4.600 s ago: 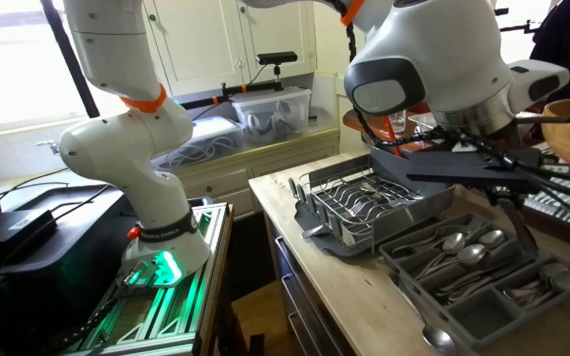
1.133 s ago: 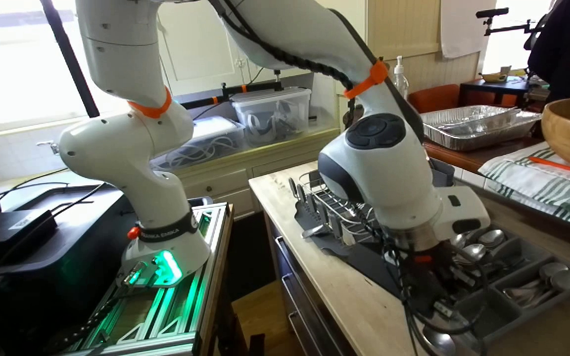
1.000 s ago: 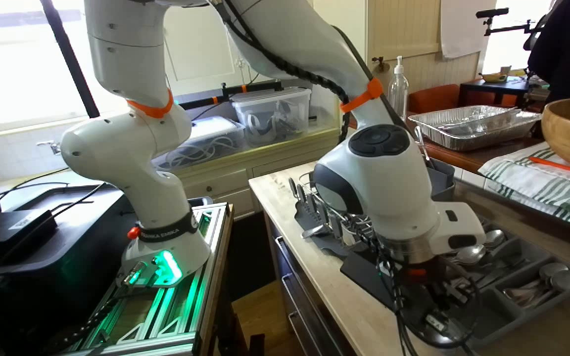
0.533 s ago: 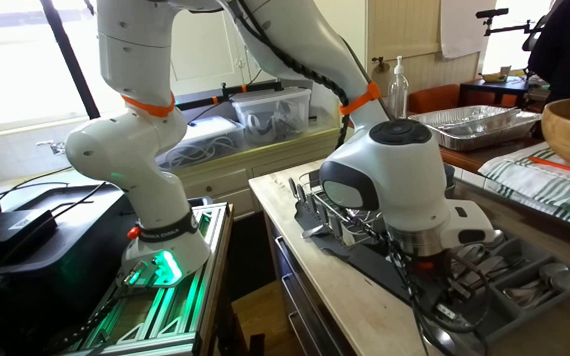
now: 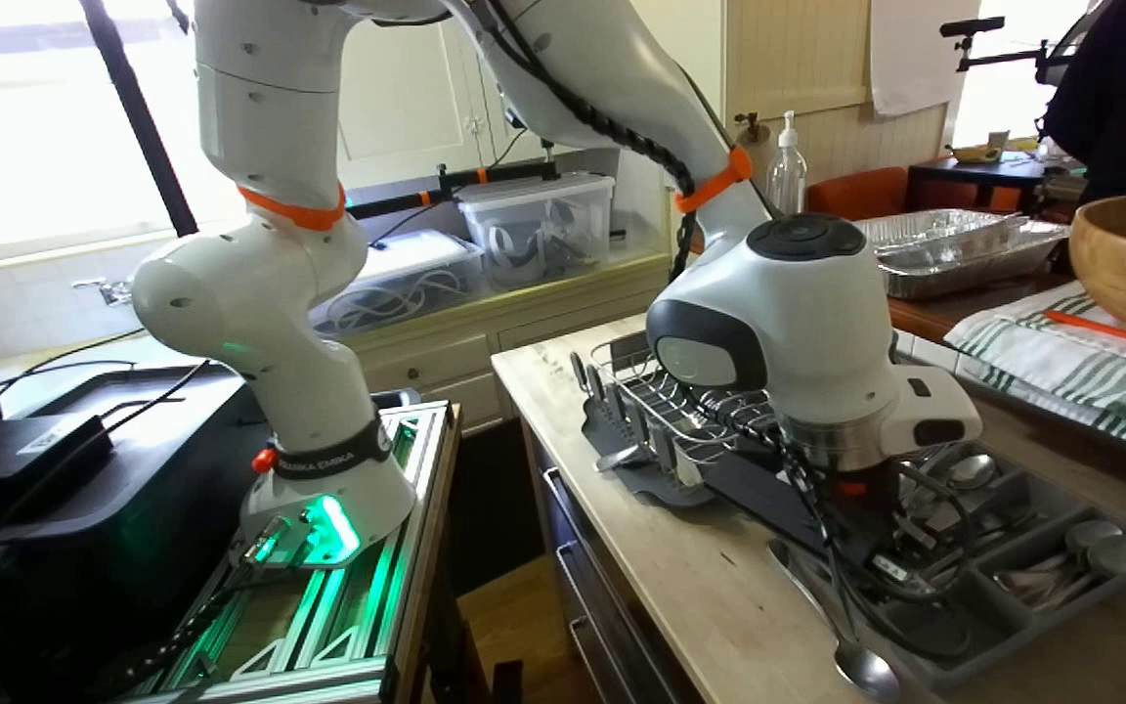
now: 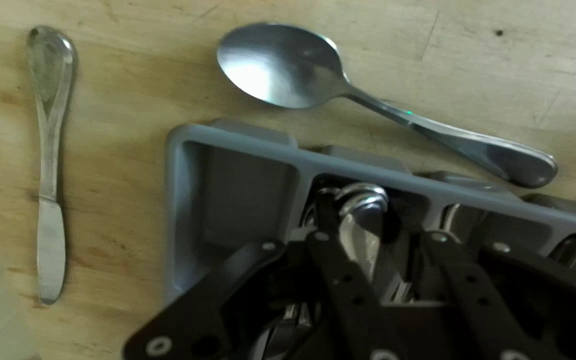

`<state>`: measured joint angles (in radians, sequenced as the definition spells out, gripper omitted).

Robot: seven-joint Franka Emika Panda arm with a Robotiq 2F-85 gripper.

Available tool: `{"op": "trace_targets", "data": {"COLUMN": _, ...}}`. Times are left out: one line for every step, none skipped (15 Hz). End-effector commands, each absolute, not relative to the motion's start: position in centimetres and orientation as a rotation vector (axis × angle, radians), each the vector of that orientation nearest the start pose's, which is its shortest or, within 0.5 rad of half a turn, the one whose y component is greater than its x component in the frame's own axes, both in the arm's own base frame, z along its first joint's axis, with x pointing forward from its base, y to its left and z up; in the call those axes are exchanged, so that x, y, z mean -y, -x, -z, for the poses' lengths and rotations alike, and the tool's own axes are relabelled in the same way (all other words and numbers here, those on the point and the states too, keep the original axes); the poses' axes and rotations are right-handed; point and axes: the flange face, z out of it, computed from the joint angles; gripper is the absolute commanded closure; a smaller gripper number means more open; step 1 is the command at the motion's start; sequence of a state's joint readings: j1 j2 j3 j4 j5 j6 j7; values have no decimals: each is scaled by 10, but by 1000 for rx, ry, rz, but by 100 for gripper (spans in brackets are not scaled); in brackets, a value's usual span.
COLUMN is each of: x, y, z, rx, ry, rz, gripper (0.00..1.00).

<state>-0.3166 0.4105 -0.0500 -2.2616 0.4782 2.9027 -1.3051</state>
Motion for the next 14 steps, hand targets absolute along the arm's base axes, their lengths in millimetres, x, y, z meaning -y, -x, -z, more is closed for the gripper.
{"op": "trace_targets", "data": {"x": 224, "y": -506, "z": -201, "rx": 715, "ry": 3136, "rz": 356, "gripper": 45}}
{"op": "trace_targets", "data": {"x": 224, "y": -507, "z": -203, "rx": 712, "ry": 3142, "rz": 342, "gripper": 45}}
{"op": "trace_targets", "data": {"x": 224, "y": -508, "z": -205, "rx": 704, "ry": 3151, "rz": 339, "gripper": 38}}
{"op": "trace_targets", "data": {"x": 224, "y": -510, "z": -206, "rx": 696, "ry": 3156, "rz": 330, "gripper": 31}}
{"op": "trace_targets", "data": {"x": 225, "y": -510, "z": -207, "rx": 693, "ry": 3164, "rz": 317, "gripper": 23}}
{"op": "trace_targets", "data": {"x": 224, "y": -511, "z": -208, "rx": 693, "ry": 3165, "rz": 314, "gripper": 16}}
{"op": "trace_targets", "data": {"x": 223, "y": -512, "z": -210, "rx": 701, "ry": 3162, "rz": 314, "gripper": 9}}
{"op": "trace_targets", "data": {"x": 220, "y": -515, "z": -214, "rx": 750, "ry": 3138, "rz": 331, "gripper": 1}}
{"op": "trace_targets", "data": {"x": 214, "y": -518, "z": -218, "rx": 833, "ry": 3102, "rz": 364, "gripper": 0}}
{"op": "trace_targets", "data": {"x": 210, "y": -521, "z": -220, "rx": 866, "ry": 3081, "rz": 373, "gripper": 0}}
{"op": "trace_targets", "data": {"x": 204, "y": -525, "z": -223, "rx": 924, "ry": 3033, "rz": 374, "gripper": 0}}
{"op": "trace_targets", "data": {"x": 198, "y": -528, "z": -223, "rx": 976, "ry": 2988, "rz": 361, "gripper": 0}}
{"op": "trace_targets", "data": {"x": 194, "y": -530, "z": -220, "rx": 1013, "ry": 2957, "rz": 338, "gripper": 0}}
{"op": "trace_targets", "data": {"x": 191, "y": -532, "z": -217, "rx": 1092, "ry": 2905, "rz": 300, "gripper": 0}}
